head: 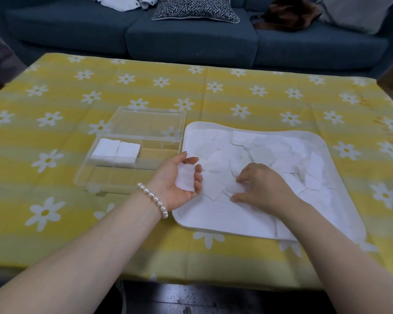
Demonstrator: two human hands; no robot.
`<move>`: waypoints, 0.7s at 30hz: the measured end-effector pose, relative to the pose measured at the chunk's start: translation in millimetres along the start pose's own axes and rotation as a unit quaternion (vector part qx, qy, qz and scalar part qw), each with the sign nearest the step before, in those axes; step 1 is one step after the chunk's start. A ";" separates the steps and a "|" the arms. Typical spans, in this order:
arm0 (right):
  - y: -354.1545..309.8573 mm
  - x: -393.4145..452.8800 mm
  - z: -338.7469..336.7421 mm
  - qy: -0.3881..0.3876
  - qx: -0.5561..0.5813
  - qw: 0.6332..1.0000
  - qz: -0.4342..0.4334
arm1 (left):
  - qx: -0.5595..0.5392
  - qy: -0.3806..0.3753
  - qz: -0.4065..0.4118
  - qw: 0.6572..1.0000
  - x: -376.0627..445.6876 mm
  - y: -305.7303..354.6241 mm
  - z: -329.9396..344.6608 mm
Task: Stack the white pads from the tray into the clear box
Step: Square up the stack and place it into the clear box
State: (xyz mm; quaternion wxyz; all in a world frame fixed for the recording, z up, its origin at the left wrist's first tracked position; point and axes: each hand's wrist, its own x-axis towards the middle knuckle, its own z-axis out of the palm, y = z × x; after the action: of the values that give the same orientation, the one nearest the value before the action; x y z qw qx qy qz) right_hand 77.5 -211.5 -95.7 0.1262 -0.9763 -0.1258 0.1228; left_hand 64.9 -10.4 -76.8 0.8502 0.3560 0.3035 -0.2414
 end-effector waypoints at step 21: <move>-0.8 -3.2 -11.8 0.032 0.122 0.991 0.050 | 0.009 0.007 -0.005 1.000 -0.5 -4.4 0.6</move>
State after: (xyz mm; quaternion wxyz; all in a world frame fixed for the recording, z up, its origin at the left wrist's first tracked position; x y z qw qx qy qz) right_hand 77.5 -214.2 -83.8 0.2423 -0.9621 -0.0564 0.1120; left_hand 62.0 -13.5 -78.1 0.8439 0.3636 0.3089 -0.2454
